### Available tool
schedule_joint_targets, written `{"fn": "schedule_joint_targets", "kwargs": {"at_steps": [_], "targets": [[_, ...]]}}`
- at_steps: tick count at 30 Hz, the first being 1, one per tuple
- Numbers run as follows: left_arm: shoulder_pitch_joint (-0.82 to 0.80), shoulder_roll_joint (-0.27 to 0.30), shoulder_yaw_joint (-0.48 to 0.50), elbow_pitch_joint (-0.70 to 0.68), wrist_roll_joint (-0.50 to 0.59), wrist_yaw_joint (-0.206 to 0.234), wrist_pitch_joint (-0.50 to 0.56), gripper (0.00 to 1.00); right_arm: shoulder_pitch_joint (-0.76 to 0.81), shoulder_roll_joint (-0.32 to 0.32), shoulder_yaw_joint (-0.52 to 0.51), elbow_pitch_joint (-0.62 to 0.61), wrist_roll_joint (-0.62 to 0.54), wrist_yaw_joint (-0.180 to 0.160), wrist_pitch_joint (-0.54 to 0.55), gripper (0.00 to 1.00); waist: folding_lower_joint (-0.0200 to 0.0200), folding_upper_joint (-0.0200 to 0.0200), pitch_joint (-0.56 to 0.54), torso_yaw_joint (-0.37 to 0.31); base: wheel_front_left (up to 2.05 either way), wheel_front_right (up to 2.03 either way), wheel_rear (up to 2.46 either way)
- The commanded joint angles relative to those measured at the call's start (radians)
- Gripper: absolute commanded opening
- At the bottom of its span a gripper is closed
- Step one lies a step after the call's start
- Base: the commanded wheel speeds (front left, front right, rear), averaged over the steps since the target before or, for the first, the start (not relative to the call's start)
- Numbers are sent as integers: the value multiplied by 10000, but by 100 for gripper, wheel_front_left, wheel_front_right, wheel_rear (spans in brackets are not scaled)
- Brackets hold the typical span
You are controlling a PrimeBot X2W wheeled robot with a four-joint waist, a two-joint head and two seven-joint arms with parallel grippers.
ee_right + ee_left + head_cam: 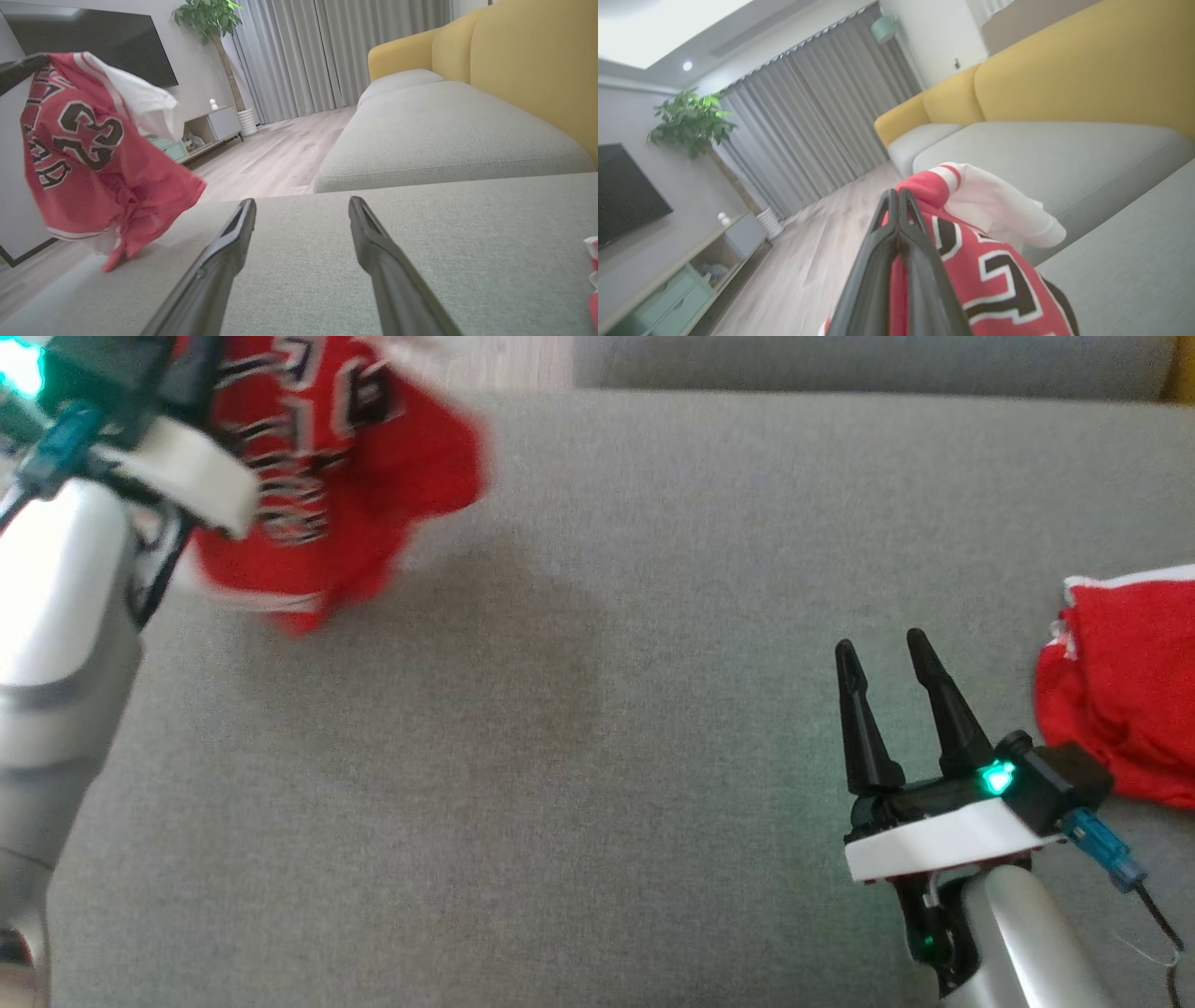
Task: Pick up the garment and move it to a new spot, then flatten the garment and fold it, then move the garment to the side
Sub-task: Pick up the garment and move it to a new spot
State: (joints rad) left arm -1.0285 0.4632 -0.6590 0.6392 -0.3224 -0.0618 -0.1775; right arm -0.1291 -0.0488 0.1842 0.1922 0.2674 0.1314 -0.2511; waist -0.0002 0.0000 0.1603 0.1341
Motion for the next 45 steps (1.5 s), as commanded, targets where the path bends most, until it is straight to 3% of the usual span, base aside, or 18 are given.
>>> {"fn": "schedule_joint_targets", "kwargs": {"at_steps": [1,11,17,22,28,29,30,32,36,45], "targets": [[-667,375,311,-468,104,38,71,0,-94,-14,255,-306,73,-7,-107,100,2,0,-283,-12,0,0,0],[65,394,126,-5022,-380,594,2384,0,10,-14,408,-442,543,-7,-107,100,2,0,-862,-779,0,0,0],[405,461,-200,-6570,-437,804,3490,0,-276,-14,684,-559,749,-7,-107,100,2,0,-371,-1790,0,0,0],[310,954,-492,-5831,-200,407,3774,0,-622,-14,1065,-695,977,-7,-107,100,2,0,287,-2800,0,0,0],[-440,1421,-1046,-2899,420,-268,3640,0,-967,-14,1583,-872,1206,-7,-107,100,2,0,997,-3749,0,0,0],[-592,1378,-1043,-2413,497,-243,3485,12,-996,-14,1635,-891,1235,-7,-107,100,2,0,1077,-3835,0,0,0],[-724,1327,-1050,-1931,601,-168,3346,100,-1018,-14,1679,-911,1261,-7,-107,100,2,0,1139,-3900,0,0,0],[-1022,1057,-1073,-780,779,13,2778,100,-998,-14,1756,-938,1296,-7,-107,100,2,0,1217,-3924,0,0,0],[-1149,553,-1094,168,719,79,1973,100,-881,-14,1668,-925,1219,-7,-107,100,2,0,1133,-3543,0,0,0],[-567,-47,-755,523,174,546,472,100,-666,-14,1159,-750,813,-7,-107,100,2,0,483,-2272,0,0,0]]}}
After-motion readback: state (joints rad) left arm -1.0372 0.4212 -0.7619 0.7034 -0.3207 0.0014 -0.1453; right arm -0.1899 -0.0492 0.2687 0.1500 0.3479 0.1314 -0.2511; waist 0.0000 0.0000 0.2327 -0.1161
